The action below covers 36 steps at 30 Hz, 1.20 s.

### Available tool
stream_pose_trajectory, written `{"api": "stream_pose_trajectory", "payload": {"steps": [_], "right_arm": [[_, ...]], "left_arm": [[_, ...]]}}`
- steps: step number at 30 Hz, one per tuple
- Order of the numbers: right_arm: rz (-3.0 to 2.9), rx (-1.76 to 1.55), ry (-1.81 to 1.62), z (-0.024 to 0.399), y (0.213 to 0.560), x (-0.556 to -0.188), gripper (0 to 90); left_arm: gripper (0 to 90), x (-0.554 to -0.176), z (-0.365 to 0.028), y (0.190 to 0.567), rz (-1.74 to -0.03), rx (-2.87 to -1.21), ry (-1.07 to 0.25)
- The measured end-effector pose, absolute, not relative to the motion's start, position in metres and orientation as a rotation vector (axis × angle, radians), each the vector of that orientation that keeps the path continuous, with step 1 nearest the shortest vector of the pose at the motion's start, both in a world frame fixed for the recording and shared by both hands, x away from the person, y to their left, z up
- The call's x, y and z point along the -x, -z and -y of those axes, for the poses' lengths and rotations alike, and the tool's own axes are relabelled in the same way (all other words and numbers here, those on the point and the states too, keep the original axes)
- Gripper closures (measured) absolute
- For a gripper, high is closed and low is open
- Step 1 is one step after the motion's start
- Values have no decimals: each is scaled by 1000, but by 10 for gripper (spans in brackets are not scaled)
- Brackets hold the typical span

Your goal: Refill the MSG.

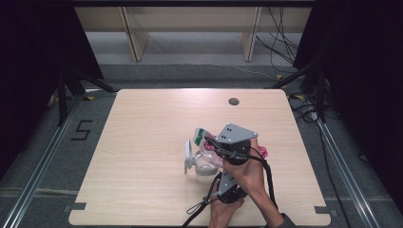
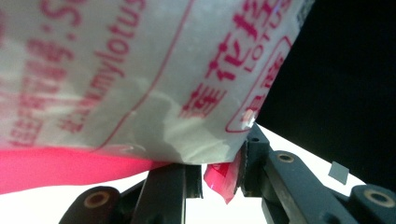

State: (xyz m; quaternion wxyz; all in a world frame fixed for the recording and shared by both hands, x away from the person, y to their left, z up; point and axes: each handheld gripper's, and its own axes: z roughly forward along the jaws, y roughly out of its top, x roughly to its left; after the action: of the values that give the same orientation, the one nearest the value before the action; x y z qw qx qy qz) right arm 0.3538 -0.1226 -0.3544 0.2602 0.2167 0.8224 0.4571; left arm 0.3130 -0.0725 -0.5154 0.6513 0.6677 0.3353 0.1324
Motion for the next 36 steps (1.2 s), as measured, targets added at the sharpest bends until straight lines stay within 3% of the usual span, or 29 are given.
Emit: {"api": "stream_pose_trajectory", "payload": {"steps": [28, 32, 36], "right_arm": [[-2233, -634, -1245, 121, 357, -357, 900], [-2228, -585, -1237, 120, 356, -357, 900], [-2230, -593, -1240, 119, 356, -357, 900]], "left_arm": [[748, -314, 73, 516, -764, -1524, -301], [748, -312, 83, 516, -791, -1398, -250], [748, -313, 82, 517, -772, -1397, -239]]}}
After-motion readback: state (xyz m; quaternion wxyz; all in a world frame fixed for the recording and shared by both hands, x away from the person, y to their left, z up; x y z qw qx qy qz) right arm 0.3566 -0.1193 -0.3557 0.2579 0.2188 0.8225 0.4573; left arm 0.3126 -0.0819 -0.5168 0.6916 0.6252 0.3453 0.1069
